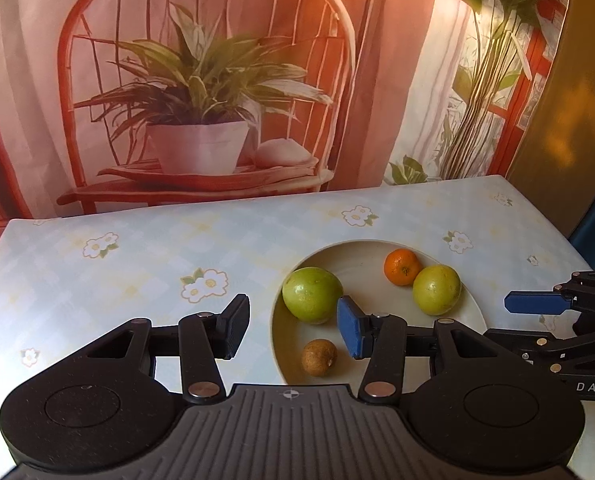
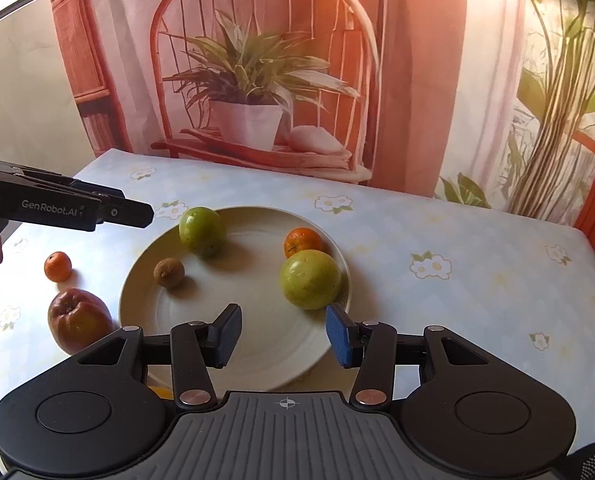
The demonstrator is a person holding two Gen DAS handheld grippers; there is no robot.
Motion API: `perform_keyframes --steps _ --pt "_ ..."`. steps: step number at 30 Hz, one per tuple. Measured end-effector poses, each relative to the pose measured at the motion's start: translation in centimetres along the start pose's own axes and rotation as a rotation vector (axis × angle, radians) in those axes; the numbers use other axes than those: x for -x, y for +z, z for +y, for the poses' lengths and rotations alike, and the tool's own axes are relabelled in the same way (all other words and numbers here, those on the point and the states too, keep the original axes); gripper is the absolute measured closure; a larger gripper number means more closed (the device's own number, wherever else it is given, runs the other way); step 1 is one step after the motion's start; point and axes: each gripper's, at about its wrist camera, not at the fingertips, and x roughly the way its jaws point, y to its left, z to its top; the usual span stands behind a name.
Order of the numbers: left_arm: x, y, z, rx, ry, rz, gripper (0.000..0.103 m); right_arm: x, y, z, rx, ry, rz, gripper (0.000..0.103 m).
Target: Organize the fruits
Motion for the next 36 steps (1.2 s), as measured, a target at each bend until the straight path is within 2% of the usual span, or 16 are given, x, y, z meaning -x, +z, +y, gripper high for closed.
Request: perform_keyframes --steps 9,17,22,30,36 --pt "4.2 -2.5 0.7 0.019 0.042 -0.017 0.052 2.3 -1.4 1.5 0.007 0.001 -0.009 0.060" --pt "5.3 -4.1 -0.2 0.019 0.016 -0.011 0.052 3.4 -2.6 2.8 0.044 0.020 0.017 0.060" --pt "5.3 -5.0 -0.9 0.025 -0.015 -0.003 0.052 3.4 -3.5 3.6 0.086 0.046 0.047 0.074" --pt "4.6 -6.3 -2.5 0.023 -0.072 0.023 0.061 3.6 -4.1 4.3 0.108 0.074 0.059 0.089" --pt "4.2 -6.9 -3.1 0.032 -0.094 0.039 0.066 3.7 -4.3 4.7 0.128 0.086 0.060 0.090"
